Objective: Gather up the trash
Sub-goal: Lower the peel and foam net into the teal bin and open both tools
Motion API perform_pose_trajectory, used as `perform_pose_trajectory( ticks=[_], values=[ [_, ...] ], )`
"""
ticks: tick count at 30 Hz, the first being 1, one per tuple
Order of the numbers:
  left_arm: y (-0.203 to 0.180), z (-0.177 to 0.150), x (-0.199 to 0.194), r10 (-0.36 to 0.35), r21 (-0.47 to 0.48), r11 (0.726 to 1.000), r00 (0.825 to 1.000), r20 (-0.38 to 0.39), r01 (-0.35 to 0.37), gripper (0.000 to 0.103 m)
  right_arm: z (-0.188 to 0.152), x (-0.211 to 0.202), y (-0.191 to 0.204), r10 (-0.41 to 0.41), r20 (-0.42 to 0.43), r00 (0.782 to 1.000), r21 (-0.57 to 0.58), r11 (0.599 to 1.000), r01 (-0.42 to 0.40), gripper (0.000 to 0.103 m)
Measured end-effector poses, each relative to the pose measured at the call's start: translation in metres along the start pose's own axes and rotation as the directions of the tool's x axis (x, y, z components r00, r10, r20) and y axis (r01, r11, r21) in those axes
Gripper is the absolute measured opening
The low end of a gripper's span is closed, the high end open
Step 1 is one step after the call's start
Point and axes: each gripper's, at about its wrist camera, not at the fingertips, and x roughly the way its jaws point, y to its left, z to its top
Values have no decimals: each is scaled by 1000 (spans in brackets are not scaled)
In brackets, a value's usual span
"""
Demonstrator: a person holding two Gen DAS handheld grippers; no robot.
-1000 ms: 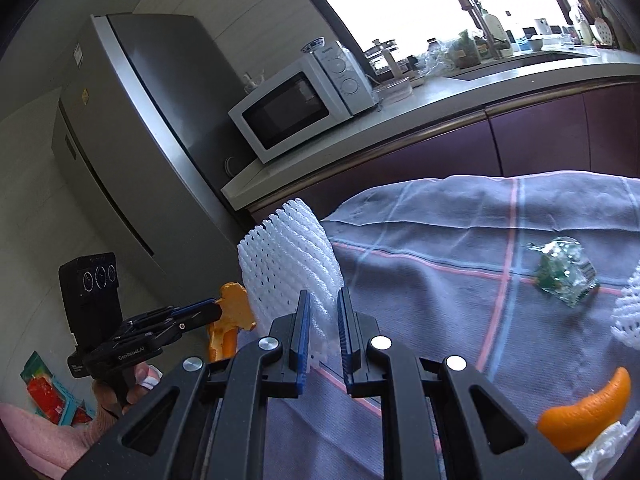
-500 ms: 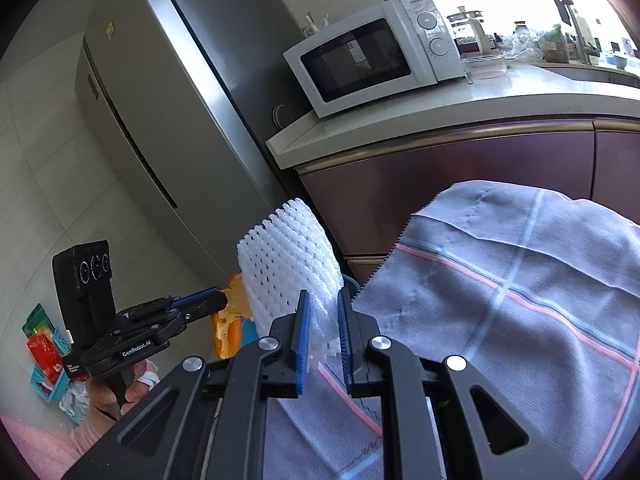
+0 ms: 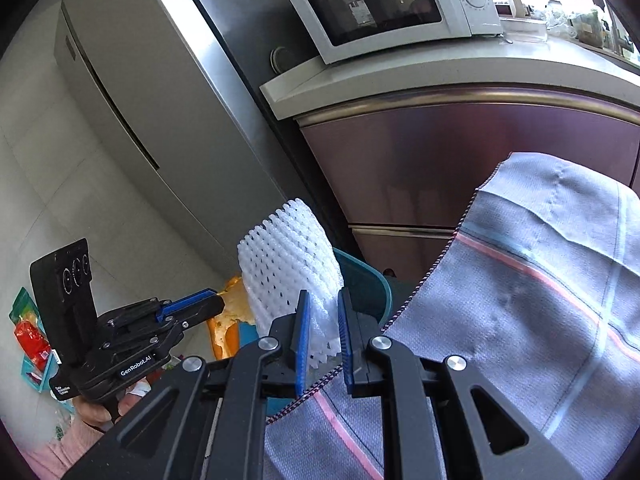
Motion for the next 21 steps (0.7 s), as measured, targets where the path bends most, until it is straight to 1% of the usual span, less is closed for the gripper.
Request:
perform_pose_trajectory(
  ticks=[7, 10, 12, 14, 15, 16, 17, 21],
  values=[
    [10, -6, 31, 32, -4, 999, 998, -53, -32, 12, -1, 32, -1, -23, -65, 998, 18, 1000, 24, 13],
    [13, -7, 44, 43, -4, 999, 996, -72, -44, 13, -2, 43, 0, -35, -89, 995, 15, 999, 36, 16],
    [15, -7, 53, 52, -12, 999, 995, -86, -53, 14, -2, 49, 2, -52, -99, 994, 11, 999, 54, 21],
    [15, -8, 58, 56, -12, 998, 994, -89, -58, 14, -2, 54, 7, -59, -109, 992, 3, 998, 60, 22],
    [14, -9, 59, 61, -12, 998, 994, -88, -62, 14, -3, 55, 9, -64, -110, 992, -5, 998, 64, 24],
    [13, -10, 61, 63, -12, 998, 994, -87, -64, 14, -3, 56, 9, -72, -108, 991, -10, 997, 72, 34],
    [13, -10, 64, 62, -13, 998, 994, -87, -63, 14, -4, 54, 11, -79, -100, 992, -14, 997, 78, 38],
    [7, -12, 67, 58, -18, 998, 994, -90, -60, 14, -9, 50, 10, -69, -85, 994, -9, 998, 69, 39]
  ],
)
